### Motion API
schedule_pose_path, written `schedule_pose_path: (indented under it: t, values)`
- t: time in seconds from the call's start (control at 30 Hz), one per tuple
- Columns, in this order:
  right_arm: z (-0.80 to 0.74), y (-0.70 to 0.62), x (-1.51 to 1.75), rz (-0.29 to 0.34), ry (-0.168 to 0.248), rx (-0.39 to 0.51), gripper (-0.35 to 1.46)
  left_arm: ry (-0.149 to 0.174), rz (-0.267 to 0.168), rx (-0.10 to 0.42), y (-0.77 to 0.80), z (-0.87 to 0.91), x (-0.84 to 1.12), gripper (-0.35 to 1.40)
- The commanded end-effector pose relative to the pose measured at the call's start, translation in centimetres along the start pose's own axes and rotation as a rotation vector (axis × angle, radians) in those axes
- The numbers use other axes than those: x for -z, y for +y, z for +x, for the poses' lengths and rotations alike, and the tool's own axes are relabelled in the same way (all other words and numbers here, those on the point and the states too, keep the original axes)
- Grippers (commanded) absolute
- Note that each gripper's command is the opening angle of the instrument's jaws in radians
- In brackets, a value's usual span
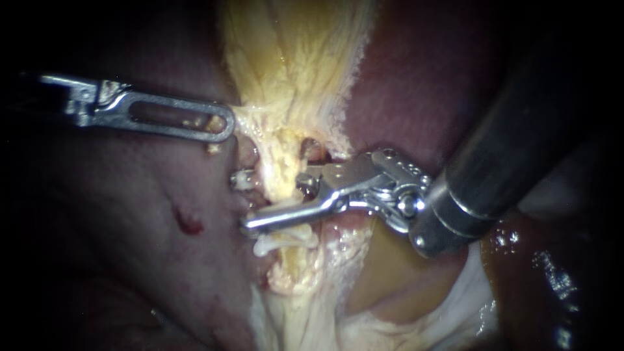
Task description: Clipping third clip left tube
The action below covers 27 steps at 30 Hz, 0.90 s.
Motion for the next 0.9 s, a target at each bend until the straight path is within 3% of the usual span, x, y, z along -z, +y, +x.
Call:
schedule_pose_path:
  t: [0.03,0.23,0.37,0.5,0.73,0.9]
  values:
    - [0.01,-0.04,-0.02,0.005,-0.001,-0.001,0.50,0.000,0.001,-0.001,0.00,0.00,0.00,-0.35]
    - [0.14,-0.26,-0.11,-0.014,0.014,-0.014,0.50,0.000,0.001,-0.001,0.00,0.00,0.00,-0.35]
    - [0.22,-0.32,-0.10,-0.076,0.039,-0.024,0.50,0.000,0.001,-0.001,0.00,0.00,0.00,-0.35]
    - [0.25,-0.30,-0.07,-0.096,0.045,-0.025,0.49,0.000,0.001,-0.001,0.00,0.00,0.00,-0.35]
    - [0.23,-0.16,0.03,-0.126,0.051,-0.021,0.43,0.000,0.001,-0.001,0.01,-0.01,-0.01,-0.35]
    - [0.20,-0.10,0.14,-0.146,0.053,-0.020,0.29,0.000,0.001,-0.001,0.01,0.00,-0.01,-0.35]
